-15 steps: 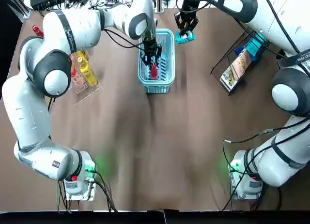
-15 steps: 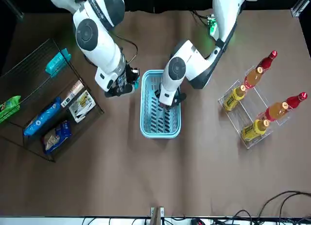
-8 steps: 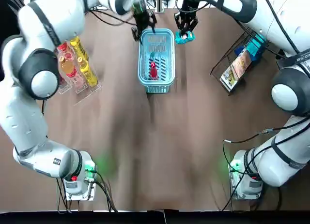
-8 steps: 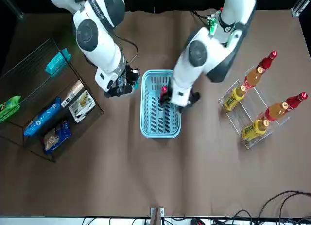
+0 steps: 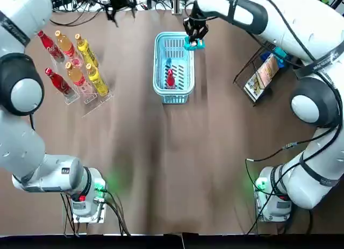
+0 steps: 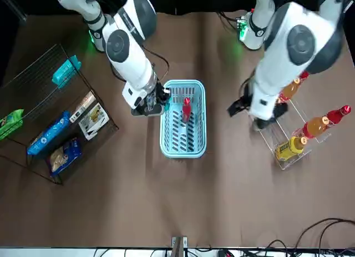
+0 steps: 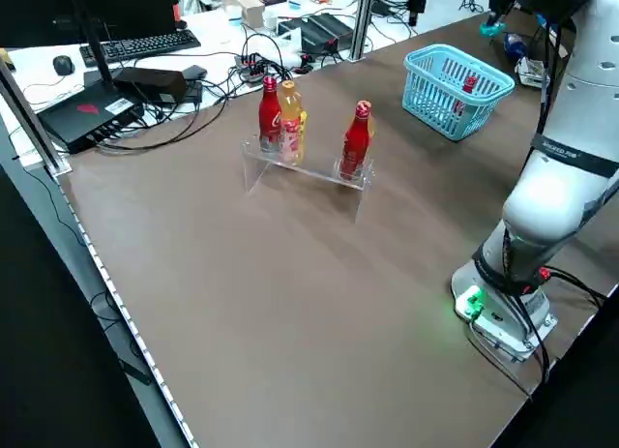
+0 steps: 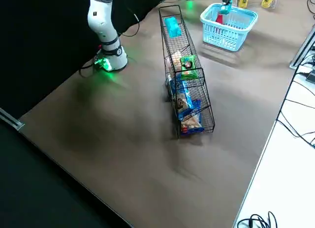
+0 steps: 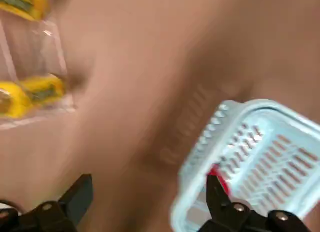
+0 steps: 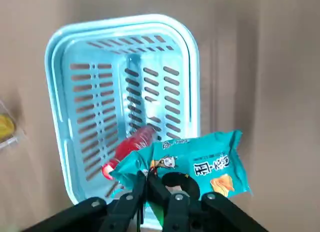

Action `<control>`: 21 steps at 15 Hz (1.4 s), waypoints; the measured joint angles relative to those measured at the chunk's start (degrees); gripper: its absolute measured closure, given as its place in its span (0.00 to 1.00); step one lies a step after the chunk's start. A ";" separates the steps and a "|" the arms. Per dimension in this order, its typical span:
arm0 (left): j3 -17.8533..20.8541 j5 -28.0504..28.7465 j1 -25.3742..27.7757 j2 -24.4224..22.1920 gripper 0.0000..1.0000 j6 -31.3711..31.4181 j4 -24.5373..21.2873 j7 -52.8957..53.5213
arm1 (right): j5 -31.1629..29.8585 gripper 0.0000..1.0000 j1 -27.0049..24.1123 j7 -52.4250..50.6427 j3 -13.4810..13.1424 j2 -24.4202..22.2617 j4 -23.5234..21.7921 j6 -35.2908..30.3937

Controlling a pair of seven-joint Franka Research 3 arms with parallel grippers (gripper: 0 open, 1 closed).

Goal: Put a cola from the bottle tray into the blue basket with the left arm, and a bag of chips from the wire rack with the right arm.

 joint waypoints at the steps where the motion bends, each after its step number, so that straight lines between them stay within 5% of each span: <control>1: 0.00 1.71 1.39 -0.80 0.00 -2.51 0.02 3.86 | 0.00 0.95 0.41 1.62 0.00 0.72 -0.01 1.34; 7: -0.02 9.95 5.41 -2.64 0.00 -11.92 0.06 25.56 | -0.01 0.95 4.43 9.86 0.03 6.99 -0.05 13.35; 16: 0.06 11.47 5.51 -2.73 0.00 -13.48 0.15 31.49 | 0.00 0.95 4.96 10.81 0.04 9.05 0.19 17.90; 18: 3.39 11.36 4.43 -3.31 0.00 -13.48 0.69 32.93 | 0.00 0.95 5.69 10.95 0.05 10.60 0.19 19.18; 21: 16.43 5.20 -1.77 -6.42 0.00 -13.80 1.55 39.35 | 0.00 0.95 6.10 10.98 0.04 12.71 0.19 25.83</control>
